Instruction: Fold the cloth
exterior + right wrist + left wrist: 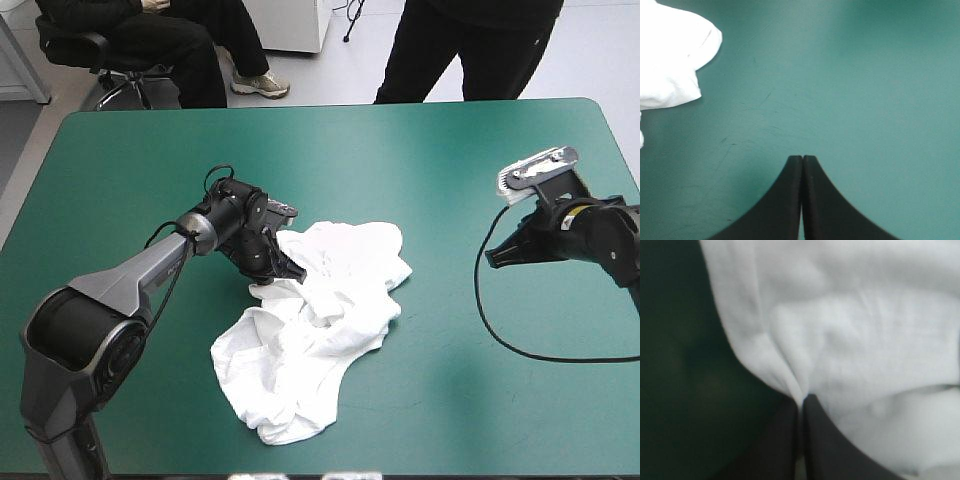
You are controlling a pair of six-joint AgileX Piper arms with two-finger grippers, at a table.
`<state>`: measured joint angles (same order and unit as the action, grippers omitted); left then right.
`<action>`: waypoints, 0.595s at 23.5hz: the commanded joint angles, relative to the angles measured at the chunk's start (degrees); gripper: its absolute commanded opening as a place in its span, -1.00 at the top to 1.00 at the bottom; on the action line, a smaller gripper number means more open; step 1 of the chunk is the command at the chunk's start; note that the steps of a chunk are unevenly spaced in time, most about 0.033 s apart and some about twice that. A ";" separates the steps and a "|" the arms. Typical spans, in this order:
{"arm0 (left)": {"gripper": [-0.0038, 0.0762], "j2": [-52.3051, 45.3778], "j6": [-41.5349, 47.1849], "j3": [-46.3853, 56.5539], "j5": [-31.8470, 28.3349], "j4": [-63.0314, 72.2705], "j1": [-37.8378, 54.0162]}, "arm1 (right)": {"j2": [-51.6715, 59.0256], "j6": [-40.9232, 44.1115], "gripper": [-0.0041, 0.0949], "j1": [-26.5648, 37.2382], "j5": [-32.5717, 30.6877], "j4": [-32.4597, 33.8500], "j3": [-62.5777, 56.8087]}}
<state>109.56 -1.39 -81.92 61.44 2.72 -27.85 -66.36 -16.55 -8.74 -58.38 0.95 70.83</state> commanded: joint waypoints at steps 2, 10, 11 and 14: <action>0.94 -1.42 0.41 -0.52 -0.27 -1.84 -0.18 | -3.96 -5.51 0.51 0.07 3.88 -8.32 1.36; 0.94 -1.42 0.00 -0.63 -0.38 -1.84 -0.18 | -20.17 -7.82 -0.21 -6.35 7.76 -8.73 7.88; 0.94 -1.42 0.00 -0.63 -0.38 -1.84 -0.18 | -22.01 -7.82 -0.21 -7.16 8.48 -8.59 8.79; 0.94 -1.42 0.00 -0.63 -0.17 -1.84 -0.18 | -26.40 -7.82 -0.21 -9.00 9.28 -8.42 10.64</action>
<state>109.56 -1.54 -81.98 61.54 2.72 -27.85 -91.24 -23.77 -16.18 -51.96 -7.96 78.16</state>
